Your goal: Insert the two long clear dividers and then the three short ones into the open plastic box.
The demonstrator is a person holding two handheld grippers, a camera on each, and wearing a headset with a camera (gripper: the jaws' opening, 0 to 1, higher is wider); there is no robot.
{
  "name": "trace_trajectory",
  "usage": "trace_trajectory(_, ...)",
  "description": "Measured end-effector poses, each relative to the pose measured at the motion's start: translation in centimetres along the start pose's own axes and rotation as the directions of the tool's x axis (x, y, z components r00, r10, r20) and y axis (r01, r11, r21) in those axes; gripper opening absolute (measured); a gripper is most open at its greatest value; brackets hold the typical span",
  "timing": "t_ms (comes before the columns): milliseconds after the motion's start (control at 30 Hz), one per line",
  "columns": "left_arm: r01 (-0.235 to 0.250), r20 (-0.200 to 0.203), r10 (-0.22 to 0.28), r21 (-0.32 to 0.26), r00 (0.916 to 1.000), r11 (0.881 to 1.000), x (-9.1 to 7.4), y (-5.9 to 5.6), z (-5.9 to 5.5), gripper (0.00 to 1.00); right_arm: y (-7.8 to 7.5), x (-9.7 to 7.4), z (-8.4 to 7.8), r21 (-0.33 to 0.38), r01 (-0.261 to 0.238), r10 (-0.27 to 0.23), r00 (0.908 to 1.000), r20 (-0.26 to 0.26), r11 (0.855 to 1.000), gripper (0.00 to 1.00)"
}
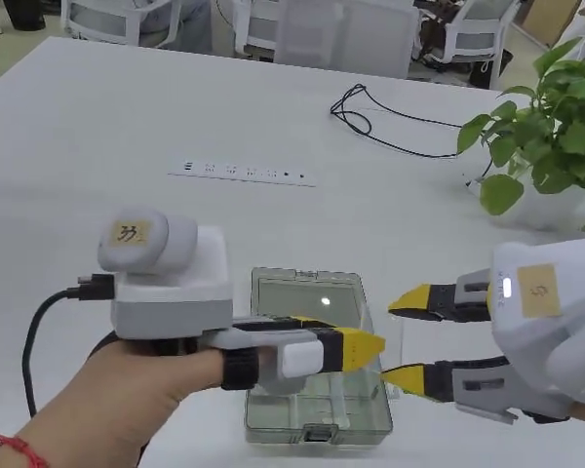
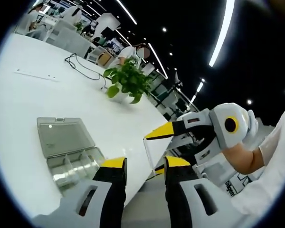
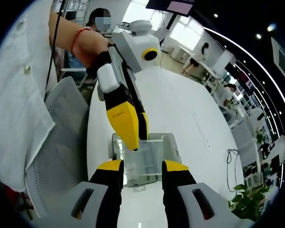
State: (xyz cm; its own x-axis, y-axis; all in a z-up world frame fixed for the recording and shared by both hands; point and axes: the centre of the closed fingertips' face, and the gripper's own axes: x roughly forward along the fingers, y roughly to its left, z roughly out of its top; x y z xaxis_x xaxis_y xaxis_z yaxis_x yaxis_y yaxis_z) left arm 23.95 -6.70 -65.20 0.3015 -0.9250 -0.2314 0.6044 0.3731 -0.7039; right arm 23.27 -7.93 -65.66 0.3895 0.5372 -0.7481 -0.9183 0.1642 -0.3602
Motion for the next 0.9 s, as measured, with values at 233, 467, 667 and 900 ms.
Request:
trace_trajectory(233,0.003,-0.010,-0.003,-0.023,0.9999,1.000,0.29,-0.04,-0.28,0.17,0.41,0.34,0.58,-0.039,-0.007,0.006,0.9996,-0.027,0.999,0.33)
trace_trajectory(467,0.010,-0.023,-0.011,-0.028,0.9997,1.000,0.64,-0.20,-0.70,0.10,0.74,0.59,0.94,-0.078,-0.013,0.008,0.9986,-0.053,0.997,0.33)
trace_trajectory(667,0.014,-0.027,-0.015,-0.026,0.9995,1.000,0.79,-0.29,-0.83,0.02,0.75,0.60,0.95,-0.095,-0.014,0.007,0.9978,-0.067,0.995,0.33)
trace_trajectory(900,0.015,-0.028,-0.016,-0.027,0.9995,1.000,0.89,-0.30,-0.87,0.00,0.78,0.65,0.78,-0.098,-0.016,0.008,0.9967,-0.080,0.995,0.33)
